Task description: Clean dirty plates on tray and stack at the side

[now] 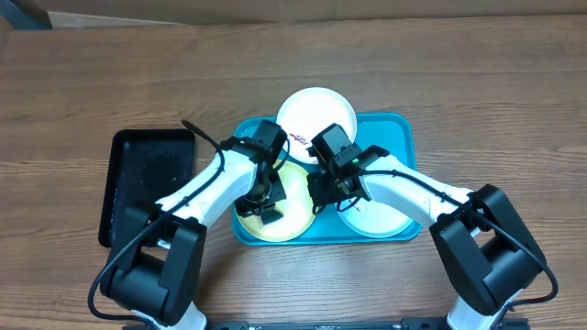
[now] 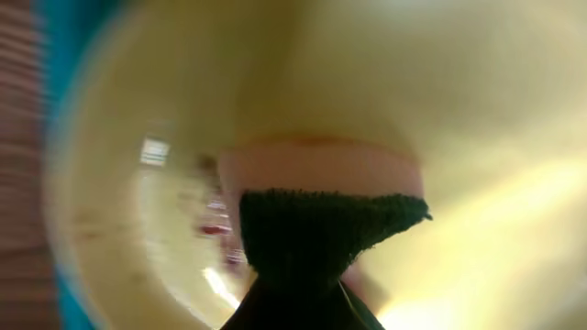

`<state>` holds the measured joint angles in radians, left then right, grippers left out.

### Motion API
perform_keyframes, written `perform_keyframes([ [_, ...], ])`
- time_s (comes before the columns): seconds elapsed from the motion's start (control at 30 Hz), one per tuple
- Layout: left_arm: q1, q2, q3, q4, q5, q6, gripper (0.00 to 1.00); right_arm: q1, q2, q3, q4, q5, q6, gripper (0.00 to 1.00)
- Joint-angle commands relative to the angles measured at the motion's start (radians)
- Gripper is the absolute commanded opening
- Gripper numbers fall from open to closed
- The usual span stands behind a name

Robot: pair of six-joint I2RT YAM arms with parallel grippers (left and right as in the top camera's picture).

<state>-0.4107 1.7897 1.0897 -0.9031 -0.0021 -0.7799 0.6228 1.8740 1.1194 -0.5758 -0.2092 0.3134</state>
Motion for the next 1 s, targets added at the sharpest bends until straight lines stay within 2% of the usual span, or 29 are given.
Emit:
perform_keyframes([
  [0.0,0.025,0.020,0.039,-0.062,-0.236,-0.021,0.04,-0.006,0.002,-0.006,-0.005,0.029,-0.003,0.09],
  [0.13,0.025,0.020,0.117,-0.145,-0.288,-0.021,0.04,-0.006,0.002,-0.006,-0.005,0.029,-0.003,0.09],
  [0.27,0.025,0.020,0.200,-0.195,-0.237,-0.015,0.04,-0.006,0.002,-0.006,-0.005,0.029,-0.003,0.09],
  [0.37,0.024,0.020,0.233,-0.167,-0.089,0.050,0.04,-0.006,0.002,-0.006,-0.005,0.029,-0.003,0.09],
  [0.47,0.023,0.022,0.226,-0.071,0.186,0.188,0.04,-0.006,0.002,-0.006,-0.005,0.029,-0.003,0.09],
  [0.53,0.013,0.022,0.201,-0.001,0.316,0.240,0.04,-0.006,0.002,-0.006,-0.004,0.029,-0.003,0.09],
  [0.97,0.029,0.023,-0.015,0.149,0.285,0.219,0.04,-0.006,0.002,-0.006,-0.005,0.029,-0.003,0.09],
])
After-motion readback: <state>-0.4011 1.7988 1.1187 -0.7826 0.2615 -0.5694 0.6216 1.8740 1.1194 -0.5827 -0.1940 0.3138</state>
